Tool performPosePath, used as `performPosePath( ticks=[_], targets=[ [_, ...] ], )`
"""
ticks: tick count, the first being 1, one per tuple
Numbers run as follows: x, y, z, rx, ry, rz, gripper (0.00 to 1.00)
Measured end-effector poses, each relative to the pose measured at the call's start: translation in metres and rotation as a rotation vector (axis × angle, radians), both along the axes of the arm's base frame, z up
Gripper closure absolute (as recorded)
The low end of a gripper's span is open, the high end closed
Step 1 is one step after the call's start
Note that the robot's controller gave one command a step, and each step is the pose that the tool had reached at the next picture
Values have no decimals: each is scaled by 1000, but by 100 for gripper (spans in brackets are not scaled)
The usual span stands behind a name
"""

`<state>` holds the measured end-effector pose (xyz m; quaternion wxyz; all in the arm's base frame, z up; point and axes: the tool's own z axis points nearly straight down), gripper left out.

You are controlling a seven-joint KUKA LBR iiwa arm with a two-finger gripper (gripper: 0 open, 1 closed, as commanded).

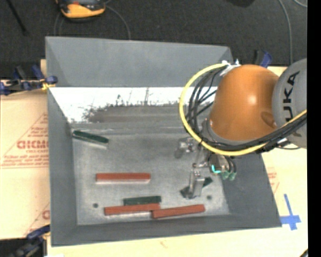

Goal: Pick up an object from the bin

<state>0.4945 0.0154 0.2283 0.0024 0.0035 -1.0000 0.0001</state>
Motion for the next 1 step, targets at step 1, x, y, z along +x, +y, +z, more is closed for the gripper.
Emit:
performPosePath(
  ticks=[1],
  targets=[
    [1, 0, 4, 0, -8, -1, 0]
  ],
)
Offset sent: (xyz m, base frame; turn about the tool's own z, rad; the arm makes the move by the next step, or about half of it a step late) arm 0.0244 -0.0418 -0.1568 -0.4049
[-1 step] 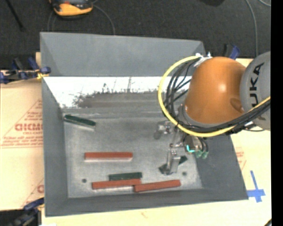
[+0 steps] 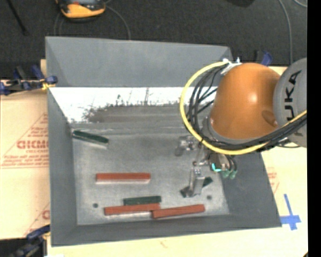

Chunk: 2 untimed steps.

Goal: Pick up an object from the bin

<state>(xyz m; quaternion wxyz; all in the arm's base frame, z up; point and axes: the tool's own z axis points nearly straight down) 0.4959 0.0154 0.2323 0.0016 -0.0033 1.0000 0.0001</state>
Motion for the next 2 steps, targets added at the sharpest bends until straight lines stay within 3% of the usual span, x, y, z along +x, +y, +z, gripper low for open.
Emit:
performPosePath(
  ticks=[1, 2],
  targets=[
    [6, -7, -28, -1, -6, 74, 0],
    [17, -54, -102, -2, -5, 178, 0]
  ],
)
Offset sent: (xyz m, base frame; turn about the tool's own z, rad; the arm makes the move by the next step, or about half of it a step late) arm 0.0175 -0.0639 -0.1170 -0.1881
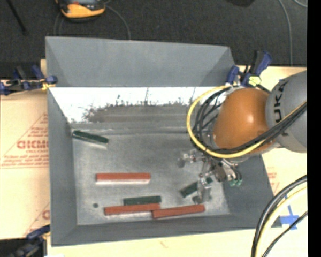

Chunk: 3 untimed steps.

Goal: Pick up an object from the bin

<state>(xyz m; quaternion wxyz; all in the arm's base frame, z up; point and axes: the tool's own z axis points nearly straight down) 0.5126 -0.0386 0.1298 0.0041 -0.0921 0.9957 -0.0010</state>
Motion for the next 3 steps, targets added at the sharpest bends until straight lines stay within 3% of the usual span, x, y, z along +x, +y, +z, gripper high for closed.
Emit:
performPosePath(
  ticks=[1, 2, 3],
  targets=[
    [-31, 10, -52, 0, 1, 61, 0],
    [-31, 13, -52, 1, 5, 73, 100],
    [-31, 13, -52, 1, 5, 73, 100]
  ],
)
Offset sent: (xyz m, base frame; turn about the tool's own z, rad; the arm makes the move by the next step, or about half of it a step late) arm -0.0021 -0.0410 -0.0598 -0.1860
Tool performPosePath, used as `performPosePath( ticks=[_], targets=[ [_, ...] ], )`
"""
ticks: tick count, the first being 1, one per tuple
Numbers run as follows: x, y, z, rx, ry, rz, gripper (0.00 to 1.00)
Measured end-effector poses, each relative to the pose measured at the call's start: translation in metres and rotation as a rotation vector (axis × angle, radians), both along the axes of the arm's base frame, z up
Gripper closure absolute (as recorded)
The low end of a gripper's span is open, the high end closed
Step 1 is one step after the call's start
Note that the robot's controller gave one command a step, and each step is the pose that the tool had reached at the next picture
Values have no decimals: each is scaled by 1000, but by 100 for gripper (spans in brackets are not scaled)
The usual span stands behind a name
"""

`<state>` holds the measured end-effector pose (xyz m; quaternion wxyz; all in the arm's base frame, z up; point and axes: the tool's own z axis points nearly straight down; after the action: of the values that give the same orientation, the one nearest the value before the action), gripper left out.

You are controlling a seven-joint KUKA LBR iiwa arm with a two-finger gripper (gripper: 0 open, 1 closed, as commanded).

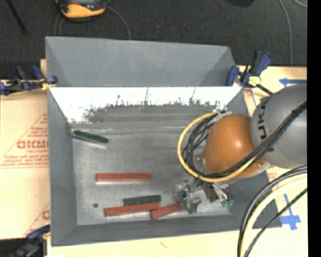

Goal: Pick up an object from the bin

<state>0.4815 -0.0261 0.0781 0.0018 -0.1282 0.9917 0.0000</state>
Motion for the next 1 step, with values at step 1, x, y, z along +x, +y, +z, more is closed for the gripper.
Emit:
performPosePath(
  ticks=[1],
  targets=[
    [-2, 7, 94, 0, 6, -29, 0]
  ],
)
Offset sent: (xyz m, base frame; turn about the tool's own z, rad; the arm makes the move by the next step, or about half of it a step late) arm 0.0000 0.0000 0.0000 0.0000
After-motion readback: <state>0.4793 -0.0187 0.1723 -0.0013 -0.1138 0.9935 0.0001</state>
